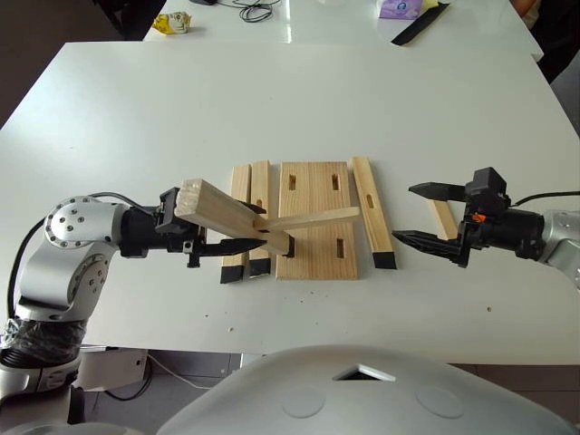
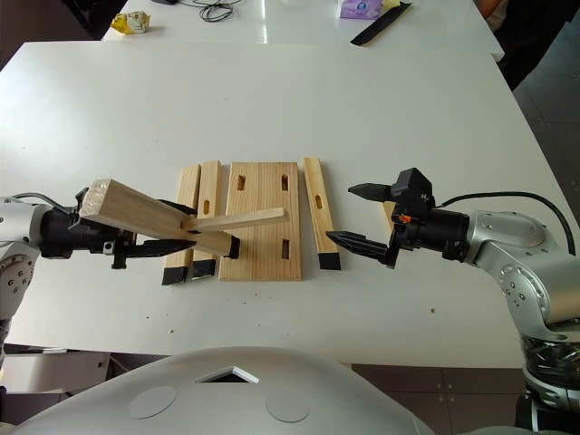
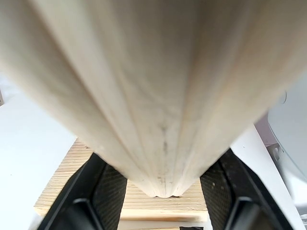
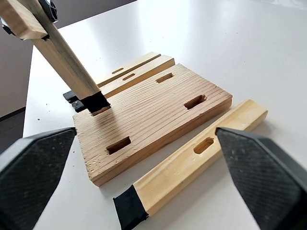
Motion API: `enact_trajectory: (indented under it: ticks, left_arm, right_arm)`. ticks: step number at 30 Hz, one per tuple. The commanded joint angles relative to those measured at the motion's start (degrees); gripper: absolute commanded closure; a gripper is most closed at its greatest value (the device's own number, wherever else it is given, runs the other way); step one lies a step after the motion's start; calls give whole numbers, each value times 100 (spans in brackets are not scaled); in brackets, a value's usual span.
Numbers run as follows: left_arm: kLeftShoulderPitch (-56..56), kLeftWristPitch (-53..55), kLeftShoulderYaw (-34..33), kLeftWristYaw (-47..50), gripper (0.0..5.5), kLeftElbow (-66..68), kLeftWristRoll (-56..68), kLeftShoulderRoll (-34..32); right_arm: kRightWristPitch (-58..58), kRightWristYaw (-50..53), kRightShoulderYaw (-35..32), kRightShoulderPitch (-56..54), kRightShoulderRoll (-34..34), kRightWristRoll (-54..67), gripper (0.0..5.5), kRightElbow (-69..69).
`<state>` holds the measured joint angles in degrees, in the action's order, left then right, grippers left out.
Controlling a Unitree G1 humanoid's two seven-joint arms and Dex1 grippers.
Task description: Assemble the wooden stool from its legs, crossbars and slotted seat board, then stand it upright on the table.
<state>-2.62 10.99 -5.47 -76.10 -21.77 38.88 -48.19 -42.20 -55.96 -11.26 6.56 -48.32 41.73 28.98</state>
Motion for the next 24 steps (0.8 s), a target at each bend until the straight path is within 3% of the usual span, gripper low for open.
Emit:
enact_trajectory:
  ticks: [1,24]
  left_arm:
    - [136,130,-100,34,342,-83,60,-61]
    - [-51,127,18,31,342,-169,-150,22]
  right_arm:
    - [53,37,9,2,-2,1,15,56]
    - [30,93,65,42,65,20,15,134]
